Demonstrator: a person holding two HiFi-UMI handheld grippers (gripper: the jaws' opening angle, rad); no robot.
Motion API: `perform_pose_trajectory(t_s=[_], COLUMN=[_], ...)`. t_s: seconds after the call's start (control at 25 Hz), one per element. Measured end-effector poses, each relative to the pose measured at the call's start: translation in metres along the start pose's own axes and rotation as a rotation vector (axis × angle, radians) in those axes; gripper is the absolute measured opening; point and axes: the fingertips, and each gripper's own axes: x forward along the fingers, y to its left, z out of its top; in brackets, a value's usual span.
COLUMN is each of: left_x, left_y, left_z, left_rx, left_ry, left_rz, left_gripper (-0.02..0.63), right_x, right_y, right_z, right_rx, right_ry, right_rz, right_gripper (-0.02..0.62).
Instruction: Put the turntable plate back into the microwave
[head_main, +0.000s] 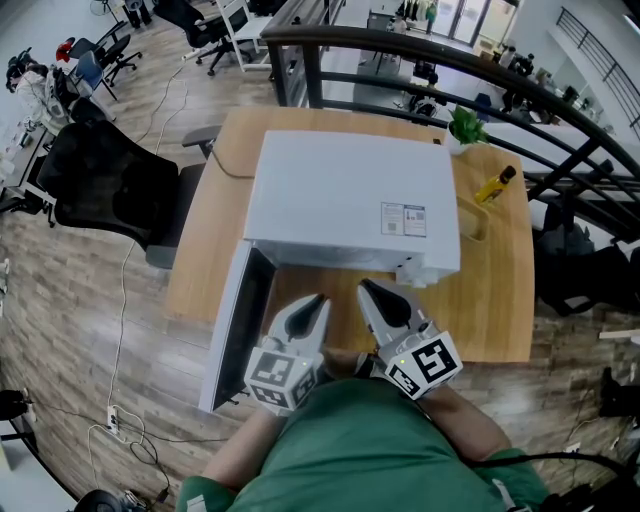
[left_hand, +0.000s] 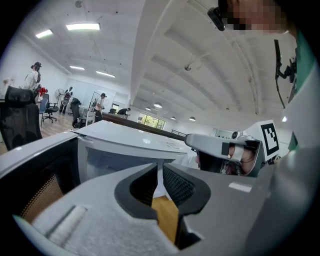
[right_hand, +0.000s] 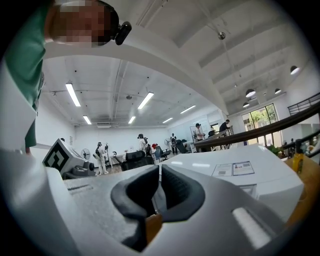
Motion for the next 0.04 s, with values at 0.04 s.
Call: perform_pose_trajectory(t_s=[0.04], left_x=[0.0004], left_y=[0.0008], left_z=[-0.0008], left_rx=[-0.005], left_ry=[0.001], left_rz=[-0.001], left_gripper=[0.042], right_x=[0.0002], right_y=[0.0004], right_z=[0.0014], right_rx=[0.004], right_ry=[-0.008], right_rz=[0.005], right_gripper=[0.017])
